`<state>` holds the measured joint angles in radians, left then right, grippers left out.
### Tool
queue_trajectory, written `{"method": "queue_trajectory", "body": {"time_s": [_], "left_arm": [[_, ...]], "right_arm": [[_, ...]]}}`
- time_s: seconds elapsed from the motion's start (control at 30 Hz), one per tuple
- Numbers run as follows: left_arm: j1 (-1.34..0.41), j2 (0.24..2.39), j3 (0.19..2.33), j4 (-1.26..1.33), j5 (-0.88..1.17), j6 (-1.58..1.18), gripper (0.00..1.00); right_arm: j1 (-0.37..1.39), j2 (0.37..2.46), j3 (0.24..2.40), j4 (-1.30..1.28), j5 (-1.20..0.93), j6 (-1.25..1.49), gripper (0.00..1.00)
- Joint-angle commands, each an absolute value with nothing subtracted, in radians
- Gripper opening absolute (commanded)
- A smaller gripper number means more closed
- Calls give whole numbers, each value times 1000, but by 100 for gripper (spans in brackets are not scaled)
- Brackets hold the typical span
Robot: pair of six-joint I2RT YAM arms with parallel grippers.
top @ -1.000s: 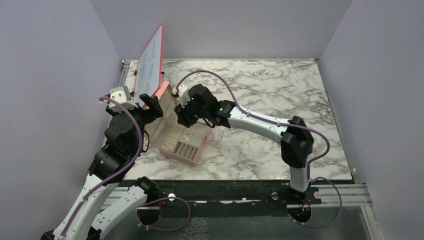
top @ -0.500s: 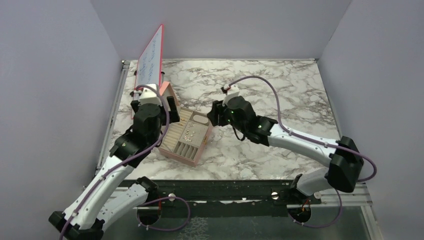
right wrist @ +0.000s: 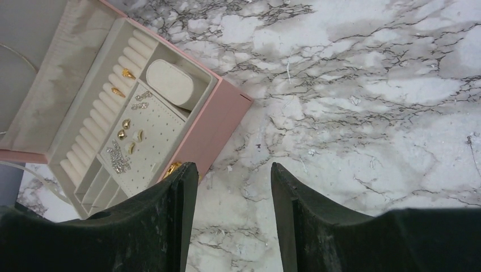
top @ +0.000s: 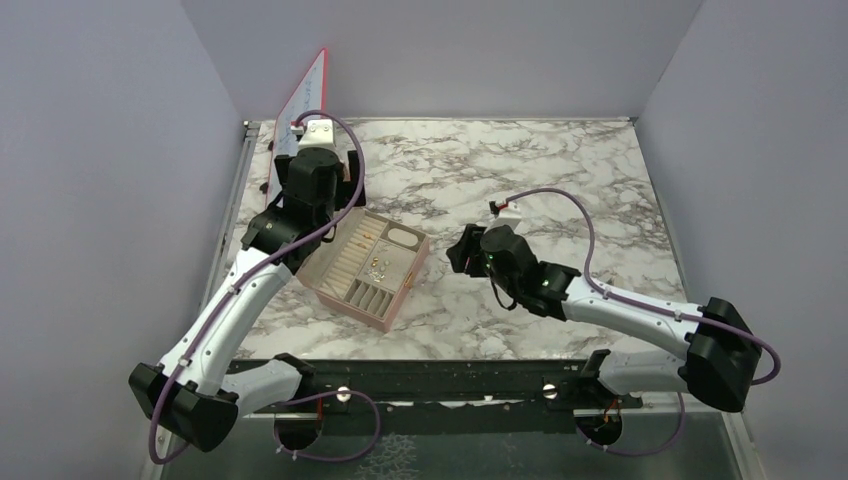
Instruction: Organize the mixed jewelry
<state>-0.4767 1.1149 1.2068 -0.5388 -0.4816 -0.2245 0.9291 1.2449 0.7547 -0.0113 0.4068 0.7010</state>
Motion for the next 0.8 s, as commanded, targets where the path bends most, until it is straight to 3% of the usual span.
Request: {"method": "queue_trajectory", "body": {"time_s": [0.0,0.77], "left_arm": [[-434,1115,1253,-573,-442,-214,99],[-239,1082,1127,-607,-229,-219,84]], "right_arm": [[924,1203,746,-30,448,732,55],[916,1303,789,-65,350,718,55]]}}
